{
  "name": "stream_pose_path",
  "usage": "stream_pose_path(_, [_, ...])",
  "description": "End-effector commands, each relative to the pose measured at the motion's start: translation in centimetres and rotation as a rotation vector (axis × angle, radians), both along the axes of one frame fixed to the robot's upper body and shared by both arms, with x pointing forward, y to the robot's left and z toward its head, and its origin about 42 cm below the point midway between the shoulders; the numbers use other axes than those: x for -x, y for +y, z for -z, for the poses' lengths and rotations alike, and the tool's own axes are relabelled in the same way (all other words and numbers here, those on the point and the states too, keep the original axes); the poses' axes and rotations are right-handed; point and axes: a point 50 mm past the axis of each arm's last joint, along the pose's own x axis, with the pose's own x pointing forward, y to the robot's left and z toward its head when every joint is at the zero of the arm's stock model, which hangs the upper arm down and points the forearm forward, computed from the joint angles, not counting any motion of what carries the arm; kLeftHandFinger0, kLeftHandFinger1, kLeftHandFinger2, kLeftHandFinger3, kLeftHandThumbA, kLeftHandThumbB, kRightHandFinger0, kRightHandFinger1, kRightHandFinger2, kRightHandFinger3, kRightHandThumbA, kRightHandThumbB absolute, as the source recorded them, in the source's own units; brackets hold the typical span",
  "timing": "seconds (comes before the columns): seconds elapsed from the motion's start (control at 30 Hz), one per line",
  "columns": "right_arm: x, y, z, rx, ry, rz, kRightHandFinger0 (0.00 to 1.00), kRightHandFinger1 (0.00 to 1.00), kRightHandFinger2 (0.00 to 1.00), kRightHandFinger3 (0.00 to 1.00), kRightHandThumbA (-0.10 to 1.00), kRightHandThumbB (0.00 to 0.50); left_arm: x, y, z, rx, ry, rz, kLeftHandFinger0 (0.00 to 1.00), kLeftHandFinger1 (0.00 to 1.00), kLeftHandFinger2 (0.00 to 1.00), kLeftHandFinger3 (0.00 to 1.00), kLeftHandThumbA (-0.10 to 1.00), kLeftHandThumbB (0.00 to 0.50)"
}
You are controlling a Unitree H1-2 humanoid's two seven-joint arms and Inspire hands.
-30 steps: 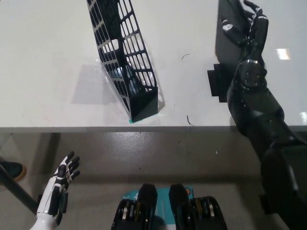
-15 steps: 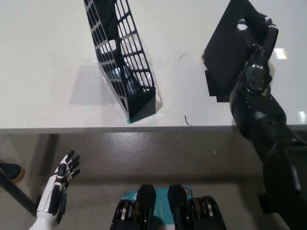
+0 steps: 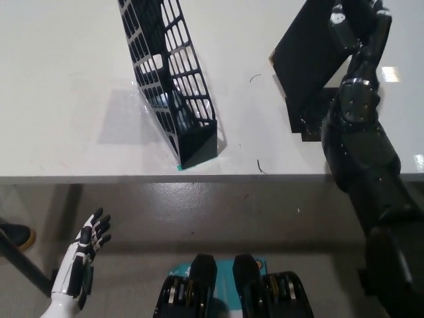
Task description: A notebook is kept standing on the table on the right hand side and a black shelf is kept on the left hand side and the robot uses its right hand to grab the notebook and places it in the shelf
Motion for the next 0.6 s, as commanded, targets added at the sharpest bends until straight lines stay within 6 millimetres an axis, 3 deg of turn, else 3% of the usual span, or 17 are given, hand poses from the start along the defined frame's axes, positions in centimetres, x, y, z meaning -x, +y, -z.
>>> stream_pose_path(0.0, [5.3, 3.9, -16.8, 0.203, -0.551, 0.005, 0.00, 0.12, 0.53, 0.69, -0.10, 0.130, -0.8, 0.9, -1.4, -0.033, -0.061, 0.001, 1.00, 1.00, 1.00, 1.00, 1.00, 0.123])
stream_pose_path(0.1, [7.5, 4.7, -18.7, 0.261, -0.630, 0.028, 0.00, 0.16, 0.58, 0.71, -0.10, 0.132, -0.8, 0.9, -1.5, -0.039, -0.059, 0.003, 1.00, 1.00, 1.00, 1.00, 1.00, 0.118])
stream_pose_path(0.13, [8.7, 5.2, -19.7, 0.271, -0.705, 0.007, 0.00, 0.22, 0.66, 0.79, -0.10, 0.120, -0.8, 0.9, -1.5, -0.038, -0.062, 0.004, 1.00, 1.00, 1.00, 1.00, 1.00, 0.114])
stream_pose_path(0.17, [8.9, 5.3, -19.9, 0.276, -0.714, 0.007, 0.00, 0.24, 0.67, 0.80, -0.10, 0.119, -0.8, 0.9, -1.5, -0.039, -0.062, 0.004, 1.00, 1.00, 1.00, 1.00, 1.00, 0.112])
stream_pose_path(0.33, [12.8, 7.4, -22.8, 0.340, -0.812, 0.019, 0.00, 0.23, 0.62, 0.66, -0.10, 0.142, -1.0, 1.0, -1.7, -0.052, -0.068, 0.005, 1.00, 1.00, 1.00, 1.00, 1.00, 0.115])
stream_pose_path(0.57, [15.1, 9.9, -23.3, 0.356, -0.862, -0.058, 0.00, 0.23, 0.67, 0.72, -0.10, 0.120, -1.0, 1.0, -1.7, -0.051, -0.067, 0.013, 1.00, 1.00, 1.00, 1.00, 1.00, 0.109])
